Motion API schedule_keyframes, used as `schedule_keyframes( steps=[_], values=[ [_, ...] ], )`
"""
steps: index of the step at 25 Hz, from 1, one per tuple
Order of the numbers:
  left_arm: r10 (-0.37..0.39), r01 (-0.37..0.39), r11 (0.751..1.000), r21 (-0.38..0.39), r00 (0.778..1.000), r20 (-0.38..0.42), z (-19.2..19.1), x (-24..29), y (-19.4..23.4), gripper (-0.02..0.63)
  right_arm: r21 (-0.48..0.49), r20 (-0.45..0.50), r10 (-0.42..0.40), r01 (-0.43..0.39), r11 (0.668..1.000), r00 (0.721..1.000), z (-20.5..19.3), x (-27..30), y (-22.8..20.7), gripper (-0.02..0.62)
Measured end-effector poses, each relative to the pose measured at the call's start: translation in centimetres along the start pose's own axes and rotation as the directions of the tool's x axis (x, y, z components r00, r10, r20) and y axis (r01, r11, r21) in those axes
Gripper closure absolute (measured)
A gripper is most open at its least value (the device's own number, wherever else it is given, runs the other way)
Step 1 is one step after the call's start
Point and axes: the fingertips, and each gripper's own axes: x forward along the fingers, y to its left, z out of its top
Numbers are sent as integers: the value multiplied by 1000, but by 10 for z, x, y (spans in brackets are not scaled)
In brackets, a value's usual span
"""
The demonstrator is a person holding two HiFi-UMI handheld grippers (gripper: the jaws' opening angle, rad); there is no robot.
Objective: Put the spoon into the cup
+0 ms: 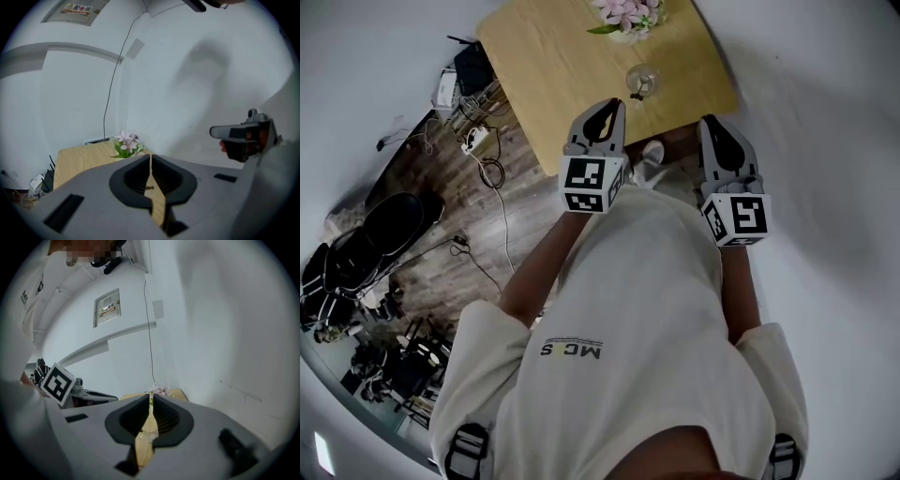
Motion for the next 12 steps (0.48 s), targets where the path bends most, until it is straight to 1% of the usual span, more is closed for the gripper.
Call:
schedule_keyframes(
  steps=[5, 9, 12],
  values=[
    [3, 0, 999, -32, 994, 112, 42, -37, -5, 594, -12, 15, 14, -14, 1000, 1000, 4, -1, 6, 551],
    [9, -3, 999, -38, 984, 175, 71, -68, -11, 594, -29, 40, 28, -27, 999, 999, 12, -6, 10, 551],
    [19, -10, 999, -43, 978, 210, 81, -88, -11, 594, -31, 49, 38, -36, 999, 998, 13, -7, 14, 551]
  ],
)
